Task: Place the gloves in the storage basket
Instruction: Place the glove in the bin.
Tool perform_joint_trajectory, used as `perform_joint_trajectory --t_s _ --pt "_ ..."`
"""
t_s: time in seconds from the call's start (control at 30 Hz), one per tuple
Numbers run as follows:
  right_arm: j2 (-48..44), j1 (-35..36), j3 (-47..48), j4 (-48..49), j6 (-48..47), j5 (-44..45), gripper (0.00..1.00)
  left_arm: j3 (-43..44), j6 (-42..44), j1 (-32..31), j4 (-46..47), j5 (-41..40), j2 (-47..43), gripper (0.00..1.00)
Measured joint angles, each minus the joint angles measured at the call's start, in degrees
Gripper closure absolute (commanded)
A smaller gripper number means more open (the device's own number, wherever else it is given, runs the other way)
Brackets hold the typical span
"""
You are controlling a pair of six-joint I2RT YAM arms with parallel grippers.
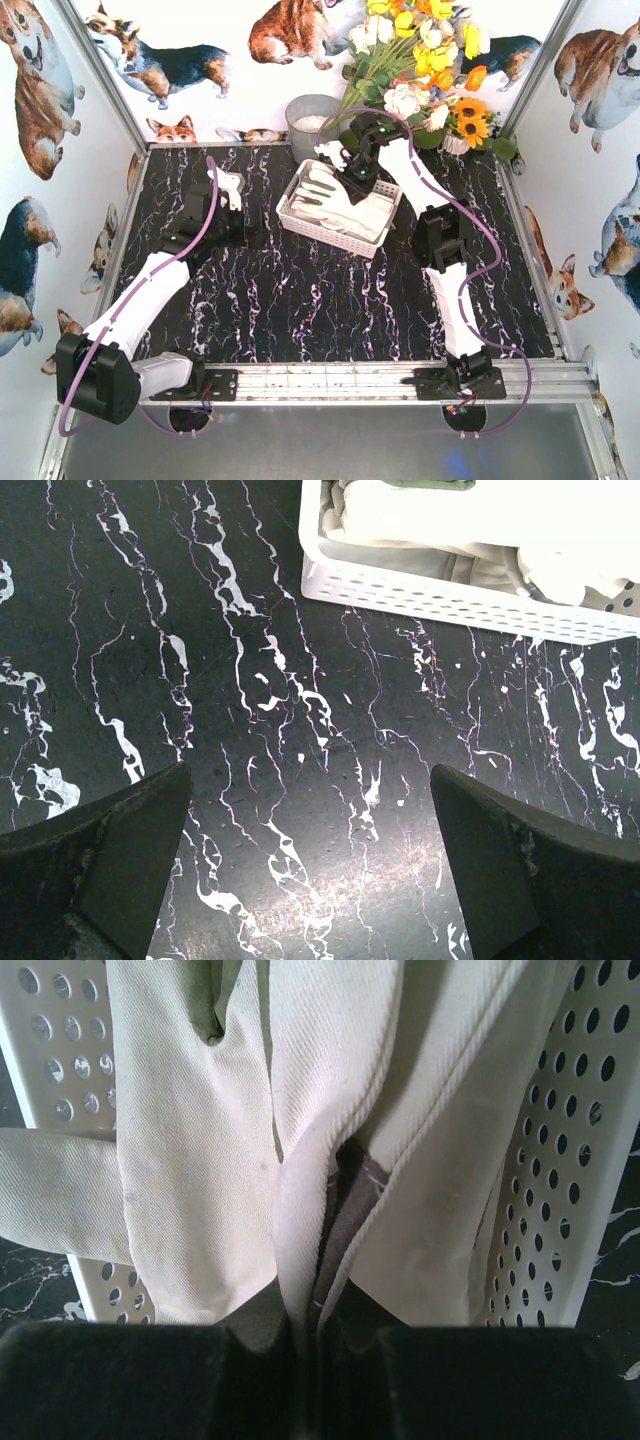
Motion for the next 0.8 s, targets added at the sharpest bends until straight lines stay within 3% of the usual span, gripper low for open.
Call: perform_joint_trajectory --t_s 0.8 --pt "0.00 -0.46 3.54 0.52 -1.40 1.92 1.00 -0.02 0.00 0.11 0.48 1.79 0.66 0.00"
